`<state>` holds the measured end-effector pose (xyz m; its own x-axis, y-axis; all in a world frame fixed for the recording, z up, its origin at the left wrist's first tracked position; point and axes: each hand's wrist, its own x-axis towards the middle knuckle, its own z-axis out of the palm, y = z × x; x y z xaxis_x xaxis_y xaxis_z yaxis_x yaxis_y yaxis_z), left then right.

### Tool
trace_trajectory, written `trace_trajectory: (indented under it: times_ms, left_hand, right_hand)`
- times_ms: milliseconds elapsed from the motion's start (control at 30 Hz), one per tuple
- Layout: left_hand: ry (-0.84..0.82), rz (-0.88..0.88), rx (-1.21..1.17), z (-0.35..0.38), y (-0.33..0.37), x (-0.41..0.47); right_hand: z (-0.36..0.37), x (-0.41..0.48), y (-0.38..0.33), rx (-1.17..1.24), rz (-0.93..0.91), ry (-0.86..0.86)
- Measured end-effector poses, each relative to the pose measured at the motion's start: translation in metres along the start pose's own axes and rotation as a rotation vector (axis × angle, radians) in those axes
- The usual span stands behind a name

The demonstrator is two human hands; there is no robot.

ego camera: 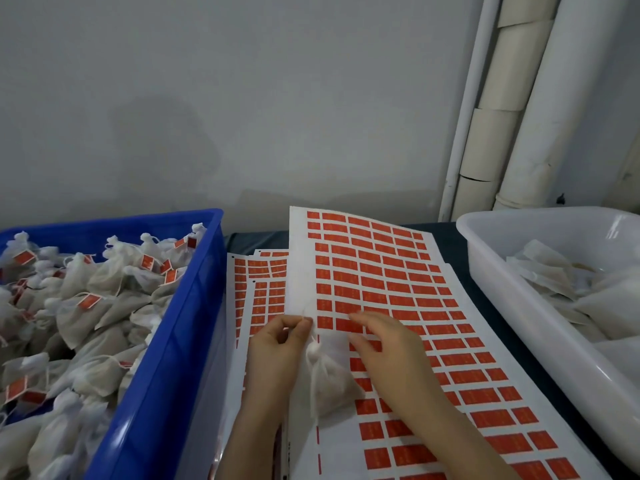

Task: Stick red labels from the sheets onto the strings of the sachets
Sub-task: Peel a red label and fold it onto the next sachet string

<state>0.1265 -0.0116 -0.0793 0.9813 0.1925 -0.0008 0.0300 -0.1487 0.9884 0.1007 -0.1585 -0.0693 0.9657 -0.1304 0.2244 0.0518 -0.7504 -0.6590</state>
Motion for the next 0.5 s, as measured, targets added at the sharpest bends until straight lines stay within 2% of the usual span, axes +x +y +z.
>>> trace_trajectory:
  times_ms: [133,300,500]
  left_hand:
    - [-0.002,0.05,-0.072,0.001,0.004,-0.004]
    - [-0.049,0.095,-0.149,0.002,0.004,-0.004]
    - [-0.114,0.131,-0.181,0.005,0.002,-0.004]
  right_hand:
    - [0.015,0.001,-0.02,0.113,-0.063,0.08]
    - [0.033,-0.008,-0.025,0.182,-0.052,0.187]
    - [0.034,-0.006,-0.023,0.253,-0.029,0.23]
